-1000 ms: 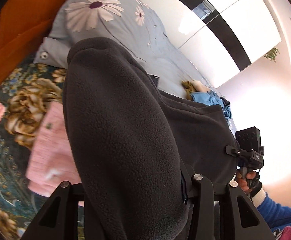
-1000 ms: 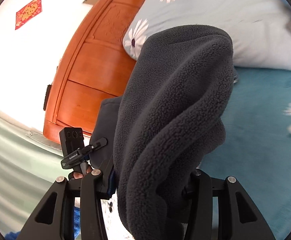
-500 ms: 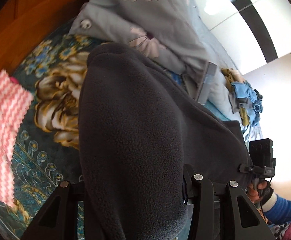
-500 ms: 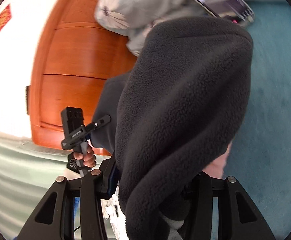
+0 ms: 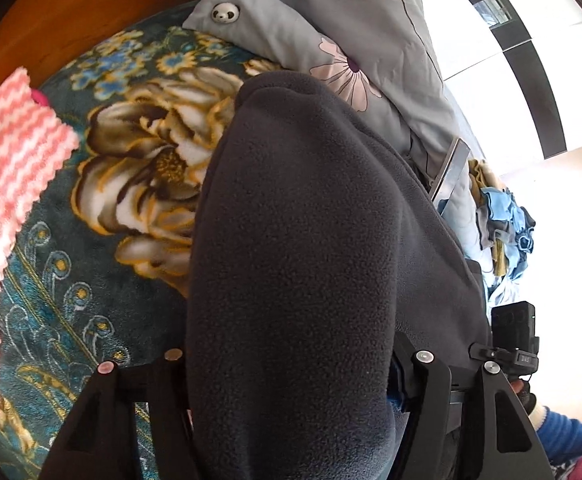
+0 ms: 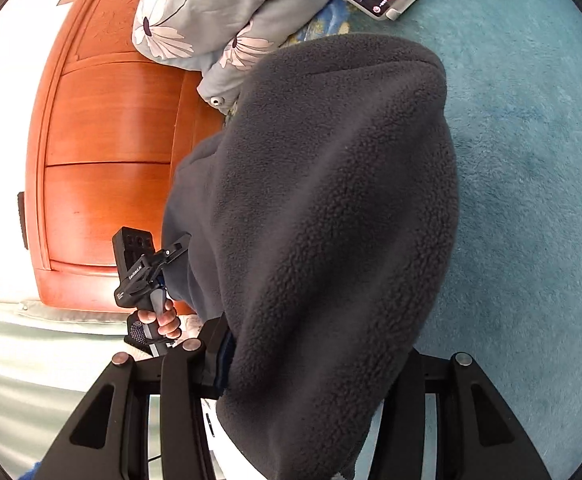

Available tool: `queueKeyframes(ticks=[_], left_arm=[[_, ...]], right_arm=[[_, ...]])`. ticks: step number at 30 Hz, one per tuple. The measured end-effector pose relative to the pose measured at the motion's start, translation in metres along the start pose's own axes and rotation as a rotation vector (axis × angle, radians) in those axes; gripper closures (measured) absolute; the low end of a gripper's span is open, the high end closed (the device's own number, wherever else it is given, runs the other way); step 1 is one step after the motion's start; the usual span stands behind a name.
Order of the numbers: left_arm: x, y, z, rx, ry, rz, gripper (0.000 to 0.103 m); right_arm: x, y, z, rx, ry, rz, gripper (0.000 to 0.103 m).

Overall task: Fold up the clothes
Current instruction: 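Carry the folded jacket with both tools toward the headboard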

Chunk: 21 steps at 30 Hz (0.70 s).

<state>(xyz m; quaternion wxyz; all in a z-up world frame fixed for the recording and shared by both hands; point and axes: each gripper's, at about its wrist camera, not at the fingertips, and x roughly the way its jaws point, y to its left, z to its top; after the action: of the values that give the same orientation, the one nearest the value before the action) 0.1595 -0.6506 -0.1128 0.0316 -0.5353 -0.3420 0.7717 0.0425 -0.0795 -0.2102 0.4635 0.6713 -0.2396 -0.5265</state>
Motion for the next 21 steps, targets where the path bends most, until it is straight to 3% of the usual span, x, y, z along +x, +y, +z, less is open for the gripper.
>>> queueKeyframes(ticks=[4, 7, 12, 15, 21], left_arm=[[-0.007, -0.004, 0.000, -0.026, -0.004, 0.011, 0.034], [-0.021, -0.003, 0.001, -0.064, -0.056, 0.013, 0.034], [-0.033, 0.001, -0.004, -0.118, -0.075, 0.056, 0.033], [-0.037, -0.006, -0.005, -0.105, -0.091, 0.090, 0.033], [-0.042, -0.007, -0.001, -0.174, -0.120, 0.134, 0.028]], right_arm=[[0.020, 0.016, 0.014, 0.010, 0.030, 0.017, 0.052], [0.017, 0.024, 0.015, -0.014, 0.042, 0.003, 0.051], [0.005, 0.029, 0.013, -0.078, 0.040, -0.064, 0.043], [0.002, 0.031, 0.023, -0.100, 0.041, -0.100, 0.042], [0.013, 0.052, 0.040, -0.123, 0.001, -0.139, 0.042]])
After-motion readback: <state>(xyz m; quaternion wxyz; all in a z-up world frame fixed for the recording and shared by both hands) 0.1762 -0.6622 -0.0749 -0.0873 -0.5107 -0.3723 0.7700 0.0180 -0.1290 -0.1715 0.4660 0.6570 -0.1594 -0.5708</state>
